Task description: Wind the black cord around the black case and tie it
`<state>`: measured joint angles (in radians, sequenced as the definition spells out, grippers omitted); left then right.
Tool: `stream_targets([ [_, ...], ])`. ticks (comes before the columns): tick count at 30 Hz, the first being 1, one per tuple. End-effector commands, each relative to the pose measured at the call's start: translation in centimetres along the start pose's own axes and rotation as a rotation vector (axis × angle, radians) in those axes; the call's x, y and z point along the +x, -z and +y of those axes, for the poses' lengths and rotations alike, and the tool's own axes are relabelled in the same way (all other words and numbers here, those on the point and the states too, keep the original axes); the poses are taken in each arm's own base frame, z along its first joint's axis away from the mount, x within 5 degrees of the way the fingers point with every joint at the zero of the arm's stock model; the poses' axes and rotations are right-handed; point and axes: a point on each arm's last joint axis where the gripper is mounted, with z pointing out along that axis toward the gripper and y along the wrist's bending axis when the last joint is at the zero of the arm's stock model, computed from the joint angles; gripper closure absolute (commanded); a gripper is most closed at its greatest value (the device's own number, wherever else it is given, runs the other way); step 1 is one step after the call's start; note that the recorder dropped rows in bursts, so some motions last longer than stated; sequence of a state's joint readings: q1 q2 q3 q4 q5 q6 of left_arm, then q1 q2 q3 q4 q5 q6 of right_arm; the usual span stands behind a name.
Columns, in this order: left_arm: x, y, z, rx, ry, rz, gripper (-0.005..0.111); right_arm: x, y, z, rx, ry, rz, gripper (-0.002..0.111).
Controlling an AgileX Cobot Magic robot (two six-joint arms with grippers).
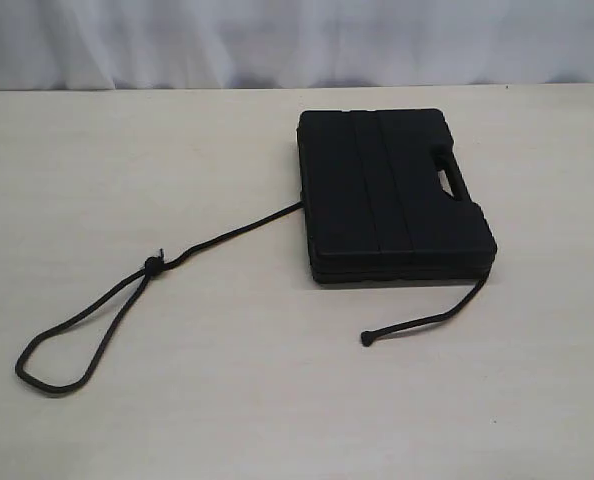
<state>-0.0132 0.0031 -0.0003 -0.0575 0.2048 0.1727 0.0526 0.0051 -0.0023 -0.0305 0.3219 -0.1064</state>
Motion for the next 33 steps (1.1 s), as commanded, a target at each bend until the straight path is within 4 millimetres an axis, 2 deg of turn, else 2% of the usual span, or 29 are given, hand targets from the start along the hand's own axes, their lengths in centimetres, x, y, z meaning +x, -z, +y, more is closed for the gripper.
stream_targets([
  [1, -0.1, 0.0, 0.0, -0.004, 0.001, -0.013, 0.107, 0.0, 0.0, -0.1, 0.01, 0.016, -0.004, 0.104],
  [7, -0.3, 0.0, 0.0, -0.004, 0.015, -0.031, 0.107, 0.0, 0.0, -0.1, 0.01, 0.016, -0.004, 0.104],
  [10, -1.3, 0.1, 0.1, 0.015, 0.325, -0.149, 0.107, -0.5, 0.0, -0.1, 0.02, 0.03, -0.068, 0.104],
  [11, -2.2, 0.3, 0.6, -0.006, 0.452, -0.255, 0.107, -1.4, 0.1, -0.2, 0.025, 0.011, -0.166, 0.104],
  [13, -3.3, 0.8, 1.5, -0.066, 0.543, -0.417, 0.107, -2.6, 0.4, -0.3, 0.002, -0.209, -0.301, 0.104],
  [14, -4.0, 1.2, 2.1, -0.105, 0.552, -0.521, 0.107, -3.1, 0.6, -0.5, -0.024, -0.456, -0.369, 0.104],
  [17, -5.2, 2.3, 3.0, -0.151, 0.619, -0.717, 0.107, -4.0, 1.2, -1.7, -0.009, -0.808, -0.525, 0.104],
  [22, -6.8, 4.1, 3.3, -0.166, 0.523, -0.988, 0.107, -4.7, 2.0, -2.9, -0.015, -1.1, -0.703, 0.104],
  [23, -7.3, 4.7, 3.1, -0.117, 0.522, -1.066, 0.107, -5.8, 2.7, -3.2, -0.085, -1.222, -0.803, 0.104],
  [24, -7.5, 5.0, 2.9, -0.092, 0.518, -1.108, 0.107, -6.7, 3.4, -3.5, -0.112, -1.229, -0.877, 0.104],
  [25, -8.8, 6.0, 2.8, -0.067, 0.477, -1.206, 0.107, -8.9, 4.5, -3.8, -0.129, -1.134, -1.0, 0.104],
  [26, -9.7, 6.7, 2.8, -0.06, 0.466, -1.252, 0.107, -9.9, 4.6, -3.8, -0.129, -1.085, -1.019, 0.104],
  [27, -12.3, 7.5, 3.1, -0.052, 0.463, -1.303, 0.107, -13.0, 4.2, -3.9, -0.133, -1.0, -1.008, 0.104],
  [28, -13.7, 7.5, 3.3, -0.051, 0.461, -1.303, 0.107, -14.5, 3.5, -3.9, -0.132, -0.968, -0.985, 0.104],
  [29, -14.8, 7.3, 3.4, -0.049, 0.46, -1.297, 0.107, -15.6, 2.7, -3.8, -0.13, -0.936, -0.955, 0.104],
  [30, -17.0, 6.3, 3.6, -0.054, 0.448, -1.228, 0.107, -17.5, 0.7, -3.5, -0.128, -0.842, -0.861, 0.104],
  [31, -18.0, 5.8, 3.6, -0.06, 0.432, -1.182, 0.107, -18.3, -0.3, -3.2, -0.131, -0.787, -0.803, 0.104],
  [32, -19.9, 3.8, 3.6, -0.072, 0.376, -0.998, 0.107, -19.8, -2.9, -2.5, -0.126, -0.594, -0.624, 0.104],
  [33, -20.6, 2.7, 3.4, -0.068, 0.346, -0.89, 0.107, -20.3, -4.3, -2.3, -0.115, -0.489, -0.531, 0.104],
])
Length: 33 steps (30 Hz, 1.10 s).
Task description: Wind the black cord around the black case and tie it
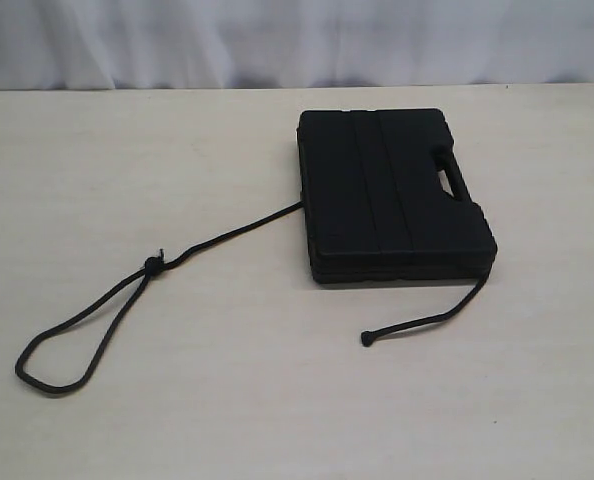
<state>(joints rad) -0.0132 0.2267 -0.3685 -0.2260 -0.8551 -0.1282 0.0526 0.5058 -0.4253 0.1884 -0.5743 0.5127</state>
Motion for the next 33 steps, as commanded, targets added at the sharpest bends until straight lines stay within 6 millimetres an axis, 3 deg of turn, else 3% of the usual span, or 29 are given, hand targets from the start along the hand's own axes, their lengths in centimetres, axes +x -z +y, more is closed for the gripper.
stream_targets([
  [1, 4.4, -6.1, -1.0, 0.016, -0.202, 0.537, 0.107, 3.9, -6.7, -0.7, 0.1, 0.446, 0.509, 0.104],
  [2, 5.6, -7.1, -1.1, 0.034, -0.253, 0.641, 0.107, 4.4, -7.7, -1.3, 0.158, 0.474, 0.579, 0.104],
  [3, 8.1, -9.4, -1.0, 0.03, -0.315, 0.885, 0.107, 5.6, -10.0, -3.0, 0.314, 0.571, 0.767, 0.104],
  [4, 9.0, -10.5, -1.0, 0.018, -0.318, 0.974, 0.107, 6.2, -10.7, -3.9, 0.381, 0.622, 0.861, 0.104],
  [5, 12.3, -12.1, -0.4, -0.009, -0.343, 1.242, 0.107, 7.8, -12.4, -5.6, 0.475, 0.713, 1.058, 0.104],
  [8, 17.6, -12.5, 0.6, -0.018, -0.327, 1.633, 0.107, 10.6, -14.5, -7.6, 0.529, 0.753, 1.299, 0.104],
  [12, 24.8, -10.7, 1.1, 0.2, -0.217, 1.985, 0.107, 15.4, -16.0, -10.6, 0.519, 0.74, 1.526, 0.1],
  [16, 30.2, -8.4, 1.4, 0.382, -0.054, 2.075, 0.104, 19.7, -16.8, -13.3, 0.503, 0.688, 1.634, 0.083],
  [21, 34.4, -6.0, 0.9, 0.527, -0.011, 2.099, 0.08, 24.4, -17.5, -16.4, 0.522, 0.603, 1.705, 0.06],
  [26, 36.6, -4.7, -0.3, 0.578, -0.055, 2.093, 0.058, 27.6, -18.2, -18.7, 0.512, 0.596, 1.737, 0.057],
  [33, 37.7, -4.3, -1.2, 0.576, -0.084, 2.051, 0.056, 31.0, -17.9, -21.4, 0.521, 0.591, 1.762, 0.057],
])
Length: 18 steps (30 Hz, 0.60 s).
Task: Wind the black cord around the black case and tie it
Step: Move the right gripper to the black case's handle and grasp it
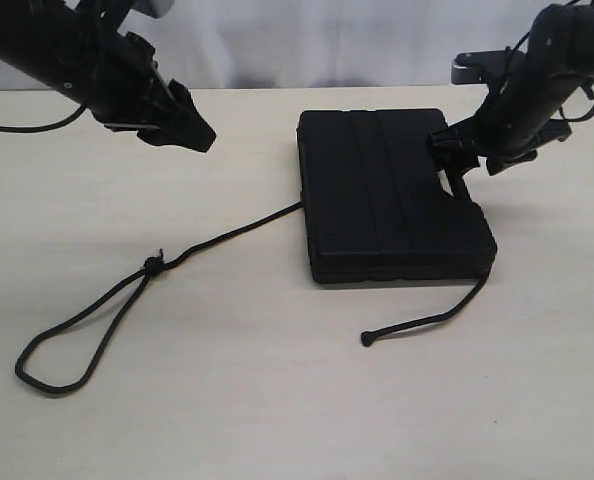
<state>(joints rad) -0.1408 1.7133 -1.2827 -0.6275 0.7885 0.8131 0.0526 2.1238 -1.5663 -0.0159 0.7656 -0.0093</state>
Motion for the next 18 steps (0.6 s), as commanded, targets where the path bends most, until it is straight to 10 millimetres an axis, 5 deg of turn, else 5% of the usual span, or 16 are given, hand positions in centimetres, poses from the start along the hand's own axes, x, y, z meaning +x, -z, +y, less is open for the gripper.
stream_targets([
  [1, -0.6, -0.5, -0.3, -0.011, -0.011, -0.03, 0.056, -0.4, -2.1, -0.1, -0.005, 0.0, -0.012, 0.057],
  [7, -0.1, -2.1, 0.2, -0.004, 0.005, 0.002, 0.056, -0.3, -3.6, 0.0, -0.021, -0.02, -0.02, 0.059],
  [9, 0.1, -2.7, 0.4, 0.001, 0.012, 0.017, 0.056, -0.2, -3.6, 0.1, -0.023, -0.022, -0.011, 0.07],
  [12, 0.2, -3.0, 0.6, -0.006, 0.018, 0.014, 0.056, 0.0, -3.5, 0.1, -0.025, -0.027, 0.01, 0.101],
  [18, 0.2, -3.1, 0.6, -0.008, 0.02, 0.011, 0.056, -0.7, 0.7, 0.1, -0.035, -0.041, -0.03, 0.104],
])
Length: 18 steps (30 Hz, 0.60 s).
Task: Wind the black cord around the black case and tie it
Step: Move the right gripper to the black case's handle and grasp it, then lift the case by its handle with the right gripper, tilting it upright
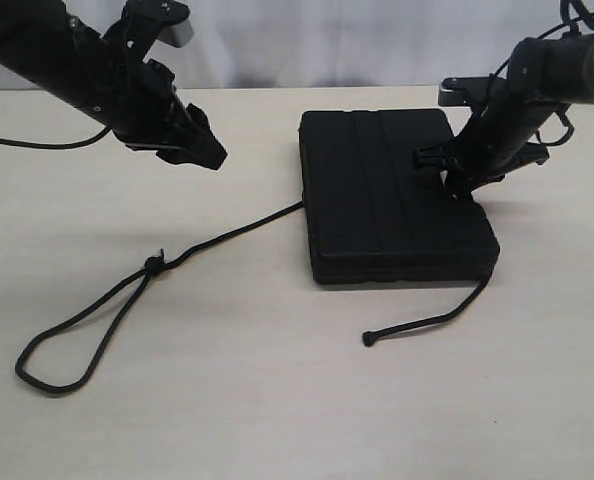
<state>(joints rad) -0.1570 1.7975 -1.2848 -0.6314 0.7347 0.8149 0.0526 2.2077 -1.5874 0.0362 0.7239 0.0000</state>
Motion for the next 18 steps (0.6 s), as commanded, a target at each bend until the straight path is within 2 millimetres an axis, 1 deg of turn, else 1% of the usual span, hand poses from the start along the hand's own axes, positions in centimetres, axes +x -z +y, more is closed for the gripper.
stream_targets([
  [1, -0.4, 0.0, -0.2, -0.004, -0.001, -0.023, 0.056, -0.9, 5.2, 0.0, -0.006, 0.007, -0.072, 0.104],
  [5, -0.4, 0.0, -0.2, -0.002, 0.001, -0.025, 0.056, -1.2, 9.9, 0.8, -0.081, 0.013, -0.149, 0.104],
  [7, -0.4, 0.0, -0.2, -0.002, 0.001, -0.025, 0.056, -1.2, 12.1, 1.6, -0.165, 0.022, -0.181, 0.104],
  [9, -0.4, 0.0, -0.2, -0.002, 0.001, -0.025, 0.056, -1.0, 13.7, 2.8, -0.262, 0.043, -0.203, 0.104],
  [10, -0.4, 0.0, -0.2, -0.002, 0.001, -0.025, 0.056, -1.0, 14.4, 3.3, -0.288, 0.057, -0.214, 0.104],
  [12, -0.4, 0.0, -0.2, 0.002, 0.002, -0.019, 0.056, -0.7, 15.2, 4.9, -0.308, 0.103, -0.22, 0.104],
  [14, -0.1, -0.1, -0.3, 0.005, 0.006, -0.012, 0.056, -0.4, 15.7, 6.9, -0.316, 0.159, -0.226, 0.104],
  [15, 0.0, -0.2, -0.2, 0.005, 0.009, -0.01, 0.056, -0.1, 15.9, 8.3, -0.321, 0.199, -0.228, 0.104],
  [17, 0.0, -0.4, -0.2, 0.007, 0.011, -0.004, 0.056, 0.3, 16.1, 10.1, -0.328, 0.249, -0.236, 0.104],
  [18, 0.1, -0.6, -0.1, 0.009, 0.014, -0.001, 0.056, 0.6, 16.2, 11.3, -0.334, 0.281, -0.24, 0.104],
])
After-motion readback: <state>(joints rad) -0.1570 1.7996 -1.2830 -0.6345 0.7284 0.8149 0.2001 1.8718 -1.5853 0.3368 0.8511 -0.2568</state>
